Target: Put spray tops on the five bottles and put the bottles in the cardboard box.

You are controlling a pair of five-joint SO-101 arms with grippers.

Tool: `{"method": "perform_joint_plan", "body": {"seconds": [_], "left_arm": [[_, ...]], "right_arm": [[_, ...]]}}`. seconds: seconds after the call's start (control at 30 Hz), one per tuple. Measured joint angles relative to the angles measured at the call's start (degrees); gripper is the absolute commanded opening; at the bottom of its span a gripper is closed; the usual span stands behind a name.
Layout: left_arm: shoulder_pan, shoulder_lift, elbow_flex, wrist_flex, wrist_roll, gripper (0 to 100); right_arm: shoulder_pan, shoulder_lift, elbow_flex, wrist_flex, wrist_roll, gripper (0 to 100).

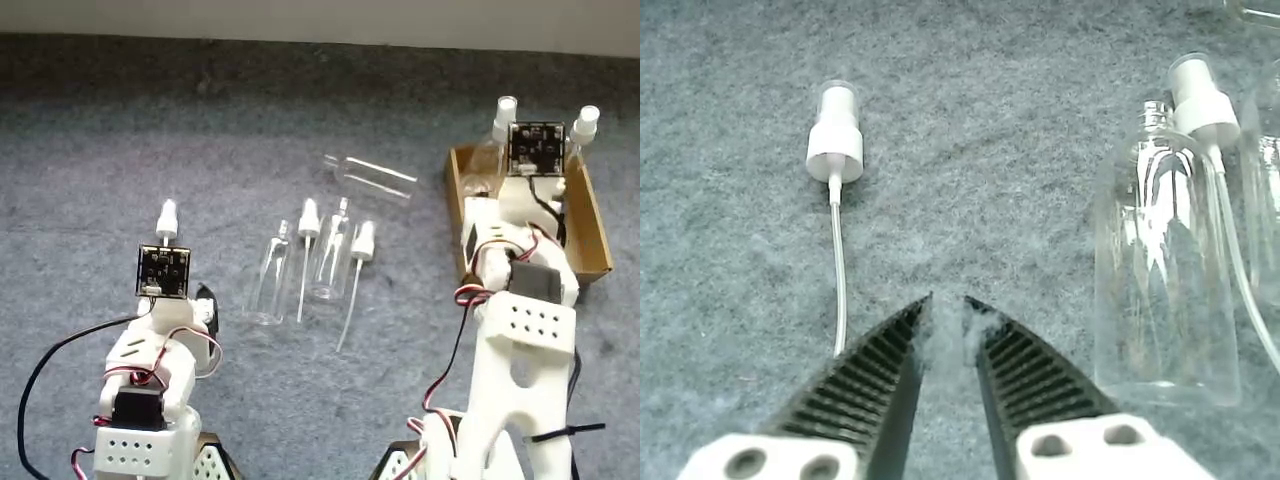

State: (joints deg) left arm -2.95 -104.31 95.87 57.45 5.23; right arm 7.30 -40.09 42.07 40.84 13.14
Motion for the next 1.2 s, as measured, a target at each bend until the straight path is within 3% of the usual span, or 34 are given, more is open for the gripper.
{"method": "perform_joint_plan", "body": {"seconds": [0.23,0.53,0.87,1.2], "left_arm": [[0.0,0.0,0.0,0.0,0.0,1],[0.0,0.0,0.0,0.0,0.0,1],[0.0,0.0,0.0,0.0,0.0,1],[0.0,0.0,0.0,0.0,0.0,1]], "right_arm": [[-10.11,-0.18,-8.35,15.38,-6.33,31.1],[-21.1,1.23,-10.99,17.41,-12.75,31.0],[-30.86,19.34,-24.35,24.35,-19.96,31.0],[-34.29,40.0,-35.52,25.49,-24.62,31.0]]}}
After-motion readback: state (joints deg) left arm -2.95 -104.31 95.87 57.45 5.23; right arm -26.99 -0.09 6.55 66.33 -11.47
